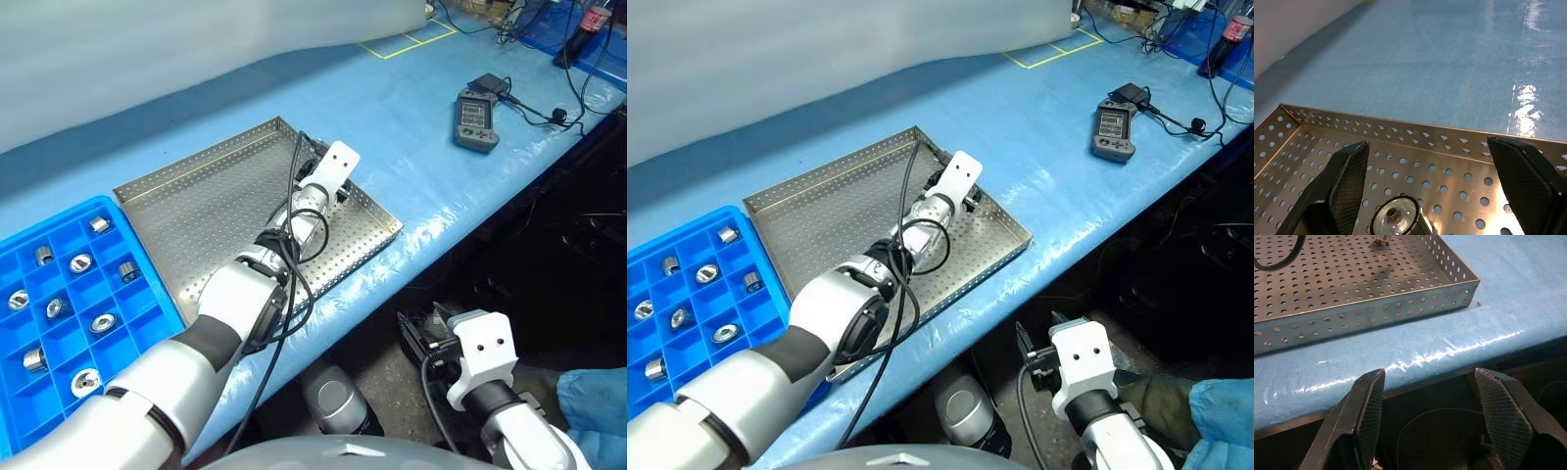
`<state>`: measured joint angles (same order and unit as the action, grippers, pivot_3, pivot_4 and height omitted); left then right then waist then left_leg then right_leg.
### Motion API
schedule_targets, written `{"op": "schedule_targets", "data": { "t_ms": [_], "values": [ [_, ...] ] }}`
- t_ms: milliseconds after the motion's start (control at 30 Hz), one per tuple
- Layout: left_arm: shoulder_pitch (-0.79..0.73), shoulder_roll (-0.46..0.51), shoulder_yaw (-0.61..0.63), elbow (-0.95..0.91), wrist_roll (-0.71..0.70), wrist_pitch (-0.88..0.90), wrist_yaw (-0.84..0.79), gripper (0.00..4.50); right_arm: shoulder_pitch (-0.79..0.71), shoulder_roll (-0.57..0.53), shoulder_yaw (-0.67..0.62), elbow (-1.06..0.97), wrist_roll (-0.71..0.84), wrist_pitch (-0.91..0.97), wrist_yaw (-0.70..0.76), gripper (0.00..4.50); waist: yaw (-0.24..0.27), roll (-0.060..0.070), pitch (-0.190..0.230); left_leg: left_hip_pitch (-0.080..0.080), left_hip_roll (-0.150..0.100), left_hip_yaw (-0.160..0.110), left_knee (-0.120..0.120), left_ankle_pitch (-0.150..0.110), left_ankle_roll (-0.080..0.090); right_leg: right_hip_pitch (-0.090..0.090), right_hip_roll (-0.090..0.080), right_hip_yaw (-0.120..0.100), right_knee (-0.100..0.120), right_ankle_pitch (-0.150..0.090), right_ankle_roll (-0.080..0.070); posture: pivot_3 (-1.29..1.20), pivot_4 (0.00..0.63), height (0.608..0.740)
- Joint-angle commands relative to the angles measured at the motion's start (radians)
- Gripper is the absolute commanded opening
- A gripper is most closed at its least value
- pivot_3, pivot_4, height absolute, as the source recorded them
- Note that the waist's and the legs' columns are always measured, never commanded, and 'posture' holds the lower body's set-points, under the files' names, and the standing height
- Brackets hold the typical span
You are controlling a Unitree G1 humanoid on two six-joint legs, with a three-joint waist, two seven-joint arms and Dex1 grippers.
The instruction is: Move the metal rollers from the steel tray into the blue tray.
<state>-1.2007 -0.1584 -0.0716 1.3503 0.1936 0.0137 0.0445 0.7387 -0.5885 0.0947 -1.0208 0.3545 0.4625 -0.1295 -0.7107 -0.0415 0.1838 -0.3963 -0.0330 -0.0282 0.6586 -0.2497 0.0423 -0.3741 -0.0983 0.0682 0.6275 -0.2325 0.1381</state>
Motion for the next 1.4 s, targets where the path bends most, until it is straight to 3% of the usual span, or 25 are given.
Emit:
{"op": "schedule_targets", "data": {
  "t_ms": [33, 1100, 1200, 1333, 1400],
  "values": [
    [0.023, -0.070, 0.005, 0.000, 0.000, 0.023, 0.012, 4.23, 0.025, 0.013, -0.026, -0.026, -0.022, -0.021, 0.011, 3.12, 0.000, 0.000, 0.000, 0.000, 0.000, 0.000, 0.000, 0.000, 0.000, 0.000, 0.000, 0.000, 0.000, 0.000, 0.000, -0.71, 0.150, 0.740],
    [0.108, -0.095, 0.015, 0.006, -0.002, 0.076, 0.027, 4.23, 0.078, 0.056, -0.040, -0.026, -0.063, -0.033, 0.031, 3.12, -0.018, 0.005, -0.005, 0.001, 0.000, 0.000, 0.003, -0.001, -0.002, 0.002, 0.000, 0.000, 0.000, 0.001, 0.002, -0.73, 0.150, 0.740],
    [0.110, -0.098, 0.011, 0.006, 0.002, 0.075, 0.023, 3.39, 0.079, 0.056, -0.034, -0.026, -0.067, -0.035, 0.028, 3.16, -0.018, 0.006, -0.006, 0.001, 0.000, 0.000, 0.003, -0.002, -0.003, 0.002, 0.000, 0.000, 0.000, 0.001, 0.002, -0.73, 0.150, 0.740],
    [0.111, -0.101, 0.010, 0.005, 0.001, 0.069, 0.005, 3.39, 0.082, 0.059, -0.035, -0.026, -0.072, -0.035, 0.023, 3.16, -0.018, 0.007, -0.007, 0.001, 0.000, 0.000, 0.003, -0.002, -0.003, 0.002, 0.000, 0.000, 0.000, 0.001, 0.002, -0.73, 0.150, 0.740],
    [0.110, -0.102, 0.011, 0.004, -0.002, 0.065, 0.000, 3.06, 0.082, 0.059, -0.035, -0.026, -0.074, -0.033, 0.021, 3.16, -0.018, 0.008, -0.008, 0.001, 0.000, 0.000, 0.003, -0.002, -0.003, 0.002, 0.000, 0.000, 0.000, 0.001, 0.002, -0.73, 0.150, 0.740]
  ]
}}
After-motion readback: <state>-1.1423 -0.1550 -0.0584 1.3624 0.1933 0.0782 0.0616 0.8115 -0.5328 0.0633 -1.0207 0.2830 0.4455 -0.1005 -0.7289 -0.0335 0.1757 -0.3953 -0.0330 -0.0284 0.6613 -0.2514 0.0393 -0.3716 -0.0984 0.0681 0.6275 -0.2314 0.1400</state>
